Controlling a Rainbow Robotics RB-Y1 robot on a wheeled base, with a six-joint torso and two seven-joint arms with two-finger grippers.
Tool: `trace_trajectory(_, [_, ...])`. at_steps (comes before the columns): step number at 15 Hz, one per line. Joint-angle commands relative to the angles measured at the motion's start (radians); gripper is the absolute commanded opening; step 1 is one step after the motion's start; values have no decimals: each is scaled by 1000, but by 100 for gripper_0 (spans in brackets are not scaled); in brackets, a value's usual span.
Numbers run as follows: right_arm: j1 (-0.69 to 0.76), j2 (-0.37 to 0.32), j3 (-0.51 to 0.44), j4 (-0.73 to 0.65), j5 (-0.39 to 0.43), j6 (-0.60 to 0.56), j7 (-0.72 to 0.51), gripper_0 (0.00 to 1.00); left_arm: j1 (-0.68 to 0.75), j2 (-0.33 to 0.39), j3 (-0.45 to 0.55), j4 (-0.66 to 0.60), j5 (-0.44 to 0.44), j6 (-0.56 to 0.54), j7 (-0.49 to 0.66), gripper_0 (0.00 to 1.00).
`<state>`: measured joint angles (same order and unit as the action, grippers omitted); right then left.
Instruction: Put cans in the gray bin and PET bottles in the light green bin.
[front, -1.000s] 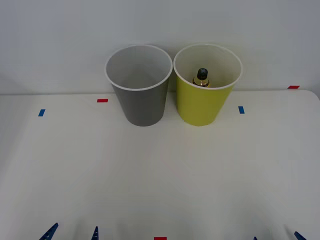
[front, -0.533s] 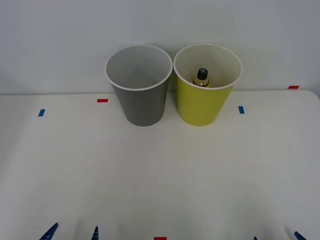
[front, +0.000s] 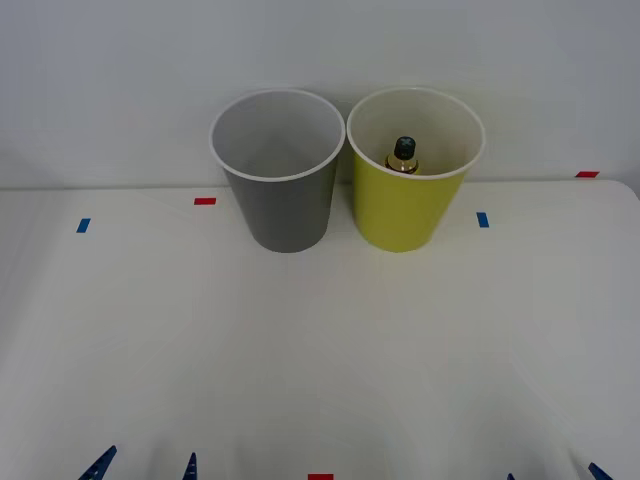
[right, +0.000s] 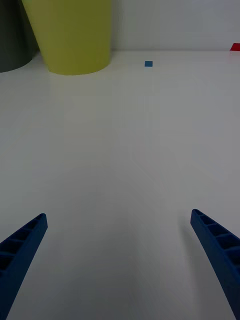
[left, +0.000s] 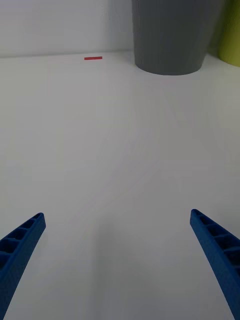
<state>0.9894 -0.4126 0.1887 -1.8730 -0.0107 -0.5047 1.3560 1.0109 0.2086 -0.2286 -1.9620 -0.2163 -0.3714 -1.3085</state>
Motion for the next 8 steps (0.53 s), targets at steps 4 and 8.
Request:
trace_trajectory(4, [0,0,0,0,0,0,0,100,0,0,0,0,0,0,0,100])
trace_trajectory(8, [0,0,0,0,0,0,0,100,0,0,0,0,0,0,0,100])
